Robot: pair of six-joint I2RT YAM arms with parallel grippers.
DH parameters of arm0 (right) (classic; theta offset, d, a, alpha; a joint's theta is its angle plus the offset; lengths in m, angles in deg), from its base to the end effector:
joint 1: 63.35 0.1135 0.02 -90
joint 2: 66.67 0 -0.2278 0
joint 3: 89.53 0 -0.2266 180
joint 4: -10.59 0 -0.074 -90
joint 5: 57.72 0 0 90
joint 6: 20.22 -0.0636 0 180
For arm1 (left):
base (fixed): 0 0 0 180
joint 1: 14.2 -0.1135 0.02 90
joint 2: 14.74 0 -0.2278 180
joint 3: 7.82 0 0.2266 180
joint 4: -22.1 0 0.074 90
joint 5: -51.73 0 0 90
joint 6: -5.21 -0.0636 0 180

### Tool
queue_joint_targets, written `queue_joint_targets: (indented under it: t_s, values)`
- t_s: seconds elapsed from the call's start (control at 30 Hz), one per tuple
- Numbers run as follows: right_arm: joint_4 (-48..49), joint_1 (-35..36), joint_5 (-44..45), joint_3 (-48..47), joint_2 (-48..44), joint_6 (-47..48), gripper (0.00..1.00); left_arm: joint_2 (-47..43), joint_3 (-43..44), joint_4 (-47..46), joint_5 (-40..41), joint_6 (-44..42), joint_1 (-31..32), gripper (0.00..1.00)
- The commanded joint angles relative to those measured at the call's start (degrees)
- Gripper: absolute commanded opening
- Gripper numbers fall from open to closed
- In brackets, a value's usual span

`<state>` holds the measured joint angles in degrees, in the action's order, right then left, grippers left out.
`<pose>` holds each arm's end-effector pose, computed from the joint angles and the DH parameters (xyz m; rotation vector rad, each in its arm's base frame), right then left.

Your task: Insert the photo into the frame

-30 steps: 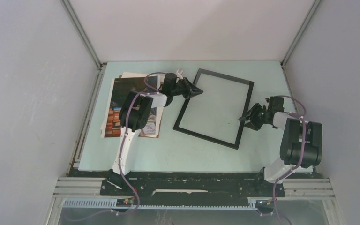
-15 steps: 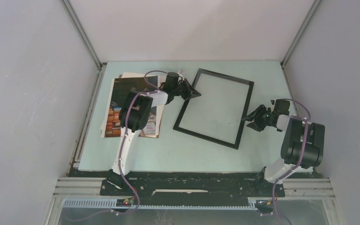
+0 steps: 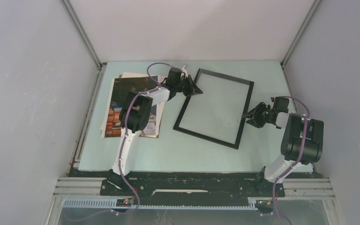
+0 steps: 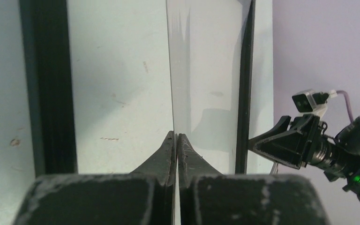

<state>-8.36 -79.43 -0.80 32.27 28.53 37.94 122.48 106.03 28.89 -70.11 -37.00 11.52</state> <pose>0.2910 -0.0478 0.0985 0.8100 2.3842 0.8430 0.4412 -0.2498 0.1140 -0.0690 2.3082 -1.3055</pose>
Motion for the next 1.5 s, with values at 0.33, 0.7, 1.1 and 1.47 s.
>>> queue_joint_targets:
  t_s: [0.33, 0.7, 1.1, 1.47]
  values:
    - [-0.5, 1.2, 2.6, -7.3, 5.2, -0.2, 0.51, -4.9, 8.0, -0.1, -7.9, -7.6, 0.5, 0.0]
    - [-3.5, 2.5, 6.5, -13.7, 10.5, 0.3, 0.44, 1.0, 18.7, 9.5, -10.9, -10.6, -0.9, 0.0]
    - [-3.6, 2.4, 6.5, -14.5, 11.5, 0.9, 0.34, 2.4, 14.7, 8.8, -11.6, -4.3, -1.1, 0.0]
    - [-3.2, 2.1, 6.0, -14.5, 11.8, 1.0, 0.33, 3.2, 15.2, 10.8, -15.2, -3.6, -2.2, 0.0]
